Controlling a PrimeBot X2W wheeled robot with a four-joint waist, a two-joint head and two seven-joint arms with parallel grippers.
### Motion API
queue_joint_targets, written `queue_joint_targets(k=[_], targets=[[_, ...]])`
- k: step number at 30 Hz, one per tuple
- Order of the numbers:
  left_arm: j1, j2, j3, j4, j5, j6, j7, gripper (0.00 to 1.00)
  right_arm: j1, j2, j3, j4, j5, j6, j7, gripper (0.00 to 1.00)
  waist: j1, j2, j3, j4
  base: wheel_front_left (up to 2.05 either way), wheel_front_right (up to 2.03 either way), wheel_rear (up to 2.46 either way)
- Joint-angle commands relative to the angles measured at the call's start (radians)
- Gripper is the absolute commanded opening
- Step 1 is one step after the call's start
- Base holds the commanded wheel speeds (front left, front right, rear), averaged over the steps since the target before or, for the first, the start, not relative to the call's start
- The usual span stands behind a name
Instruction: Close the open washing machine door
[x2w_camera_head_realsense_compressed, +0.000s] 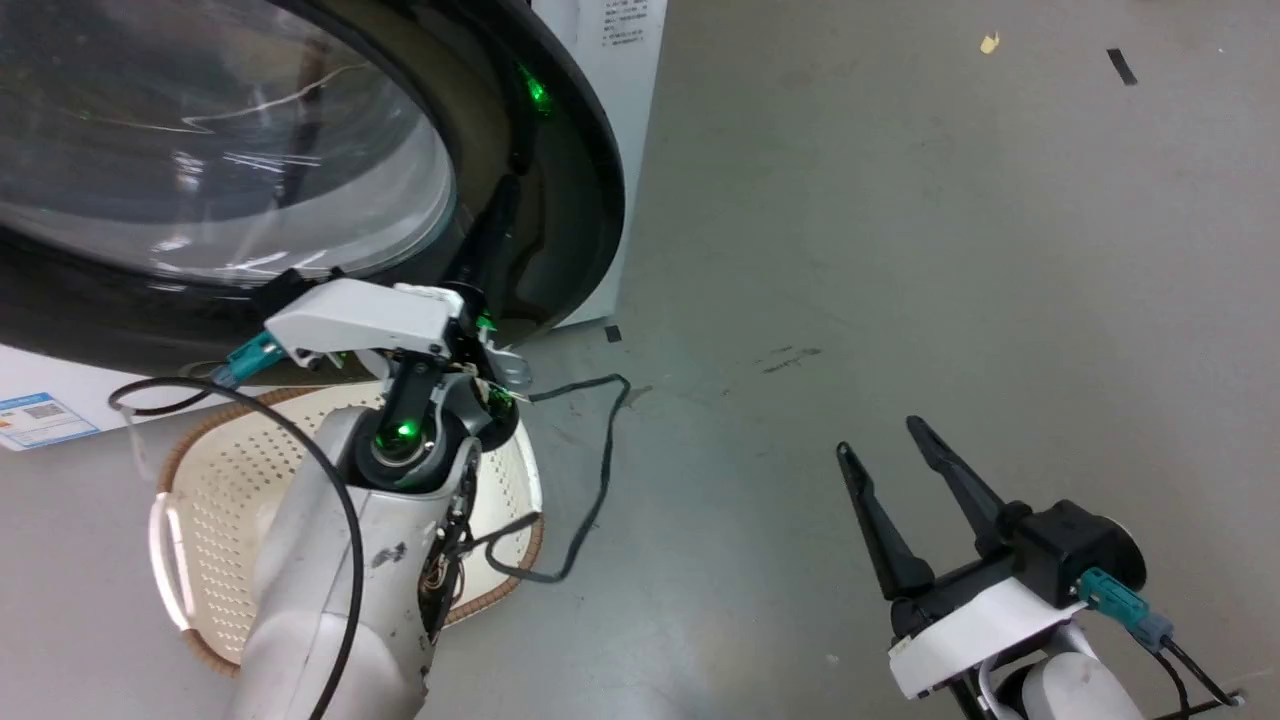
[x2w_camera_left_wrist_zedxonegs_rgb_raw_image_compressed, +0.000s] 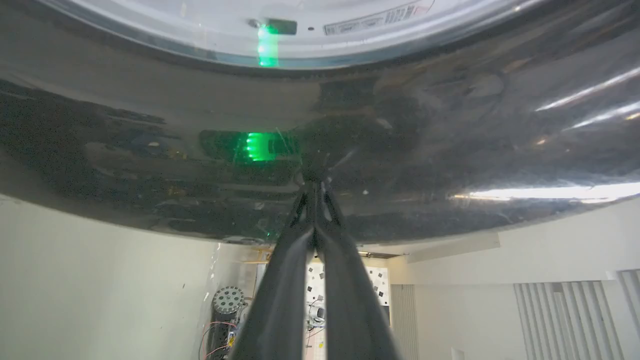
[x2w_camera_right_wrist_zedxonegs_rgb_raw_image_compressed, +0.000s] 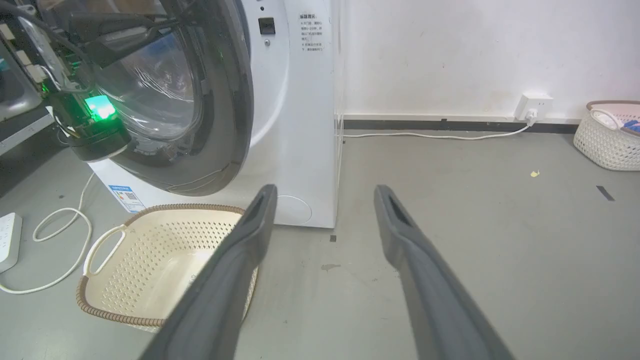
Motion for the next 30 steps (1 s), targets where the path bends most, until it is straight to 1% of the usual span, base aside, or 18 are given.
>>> queue_joint_targets(k=[1,4,6,7,8,9,10,11,14,16,17,19,21,23,25,27,28,30], targets=[[-0.008,0.002,-0.005,0.009,0.002,-0.007,-0.001,0.0,-0.004,0.007,-0.003,0.001,-0.001,0.001,-0.004,1.0,-0.0002,-0.0002,-0.01,0.01,0.0,0.0,0.0],[0.004,0.002,-0.035,0.02,0.038,-0.012,0.003,0.0,0.007,0.003,-0.017,-0.002,-0.005,0.001,-0.004,1.0,-0.0002,-0.0002,-0.036,0.041,0.0,0.0,0.0],[0.041,0.002,-0.055,-0.029,0.055,-0.013,0.013,0.0,0.021,-0.003,-0.026,-0.006,-0.005,0.001,-0.004,1.0,-0.0002,-0.0002,-0.06,0.071,0.0,0.0,0.0],[0.069,0.004,-0.065,-0.061,0.068,-0.013,0.015,0.15,0.029,-0.007,-0.031,-0.01,-0.005,0.001,-0.004,1.0,-0.0002,-0.0002,-0.073,0.087,0.0,0.0,0.0],[0.103,0.009,-0.076,-0.094,0.086,-0.013,0.014,0.52,0.037,-0.011,-0.037,-0.013,-0.006,0.001,-0.004,1.0,-0.0002,-0.0002,-0.087,0.105,0.0,0.0,0.0],[0.141,0.018,-0.088,-0.126,0.107,-0.014,0.009,0.97,0.046,-0.015,-0.043,-0.016,-0.006,0.001,-0.004,1.0,-0.0002,-0.0002,-0.101,0.123,0.0,0.0,0.0],[0.258,0.071,-0.13,-0.218,0.208,-0.014,-0.036,1.0,0.072,-0.027,-0.054,-0.025,-0.008,0.001,-0.004,1.0,-0.0002,-0.0002,-0.145,0.179,0.0,0.0,0.0],[0.373,0.154,-0.172,-0.292,0.351,-0.014,-0.136,1.0,0.091,-0.036,-0.054,-0.036,-0.011,0.001,-0.004,1.0,-0.0002,-0.0002,-0.184,0.226,0.0,0.0,0.0],[0.467,0.229,-0.194,-0.33,0.492,-0.014,-0.25,1.0,0.11,-0.041,-0.063,-0.046,-0.01,0.001,-0.004,1.0,-0.0002,-0.0002,-0.22,0.276,0.0,0.0,0.0],[0.515,0.26,-0.171,-0.338,0.578,-0.014,-0.287,1.0,0.124,-0.043,-0.066,-0.052,-0.01,0.001,-0.004,1.0,-0.0002,-0.0002,-0.239,0.305,0.0,0.0,0.0],[0.536,0.261,-0.144,-0.343,0.622,-0.012,-0.296,1.0,0.133,-0.045,-0.07,-0.054,-0.012,0.001,-0.004,1.0,-0.0002,-0.0002,-0.251,0.323,0.0,0.0,0.0],[0.581,0.226,-0.02,-0.38,0.71,0.0,-0.3,1.0,0.15,-0.044,-0.078,-0.059,-0.017,0.001,-0.004,1.0,-0.0002,-0.0002,-0.265,0.349,0.0,0.0,0.0],[0.635,0.185,0.096,-0.435,0.849,0.007,-0.301,1.0,0.161,-0.039,-0.082,-0.065,-0.019,0.001,-0.004,1.0,-0.0002,-0.0002,-0.274,0.366,0.0,0.0,0.0],[0.685,0.151,0.171,-0.489,1.009,0.009,-0.301,1.0,0.171,-0.036,-0.083,-0.07,-0.021,0.001,-0.004,1.0,-0.0002,-0.0002,-0.28,0.383,0.0,0.0,0.0],[0.724,0.151,0.177,-0.529,1.204,0.011,-0.301,1.0,0.181,-0.035,-0.082,-0.073,-0.022,0.001,-0.004,1.0,-0.0002,-0.0002,-0.284,0.4,0.0,0.0,0.0],[0.751,0.149,0.162,-0.548,1.355,0.024,-0.301,1.0,0.19,-0.037,-0.08,-0.073,-0.022,0.001,-0.004,1.0,-0.0002,-0.0002,-0.286,0.416,0.0,0.0,0.0],[0.76,0.142,0.157,-0.552,1.405,0.03,-0.301,1.0,0.194,-0.037,-0.078,-0.073,-0.022,0.001,-0.004,1.0,-0.0002,-0.0002,-0.286,0.423,0.0,0.0,0.0],[0.772,0.129,0.155,-0.555,1.472,0.042,-0.301,1.0,0.198,-0.036,-0.076,-0.074,-0.022,0.001,-0.004,1.0,-0.0002,-0.0002,-0.284,0.434,0.0,0.0,0.0]])
